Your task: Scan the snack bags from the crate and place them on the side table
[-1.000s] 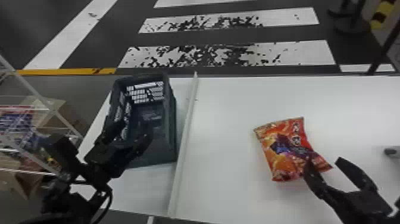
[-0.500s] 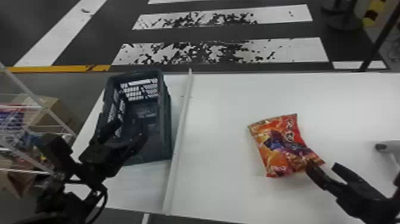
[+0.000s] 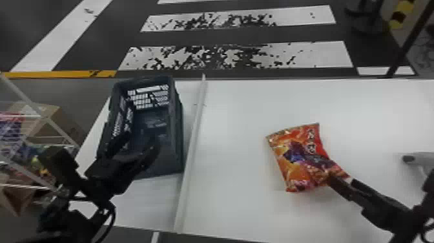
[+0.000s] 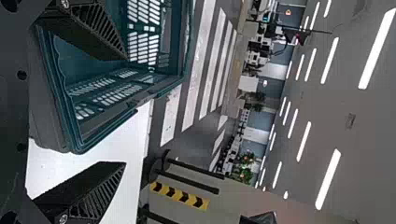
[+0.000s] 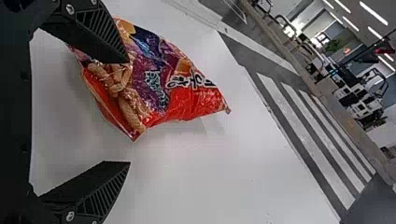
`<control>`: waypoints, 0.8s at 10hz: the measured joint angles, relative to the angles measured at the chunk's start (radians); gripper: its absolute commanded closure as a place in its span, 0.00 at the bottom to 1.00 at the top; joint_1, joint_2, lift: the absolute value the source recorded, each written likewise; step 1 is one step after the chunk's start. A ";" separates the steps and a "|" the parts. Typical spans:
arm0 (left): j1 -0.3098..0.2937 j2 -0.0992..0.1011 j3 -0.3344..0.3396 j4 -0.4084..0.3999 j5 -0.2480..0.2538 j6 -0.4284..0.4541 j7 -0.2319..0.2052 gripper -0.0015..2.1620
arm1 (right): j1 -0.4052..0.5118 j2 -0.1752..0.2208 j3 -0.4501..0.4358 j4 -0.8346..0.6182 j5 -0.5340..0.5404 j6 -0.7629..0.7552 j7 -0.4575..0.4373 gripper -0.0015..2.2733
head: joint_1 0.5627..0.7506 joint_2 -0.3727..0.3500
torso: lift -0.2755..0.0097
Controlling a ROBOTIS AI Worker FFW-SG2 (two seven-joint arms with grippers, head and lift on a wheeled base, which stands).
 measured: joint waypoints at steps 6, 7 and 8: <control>0.000 0.000 0.001 0.013 0.001 0.000 0.000 0.04 | -0.131 0.000 -0.046 0.123 -0.119 0.132 0.038 0.93 | 0.70 0.73 | 0.63; 0.000 0.000 0.003 0.013 0.001 0.002 -0.001 0.04 | -0.135 0.000 -0.054 0.122 -0.122 0.137 0.038 0.99 | 0.70 0.73 | 0.63; 0.000 0.000 0.005 0.013 0.001 0.003 -0.001 0.04 | -0.136 0.000 -0.065 0.119 -0.128 0.140 0.049 0.99 | 0.70 0.72 | 0.63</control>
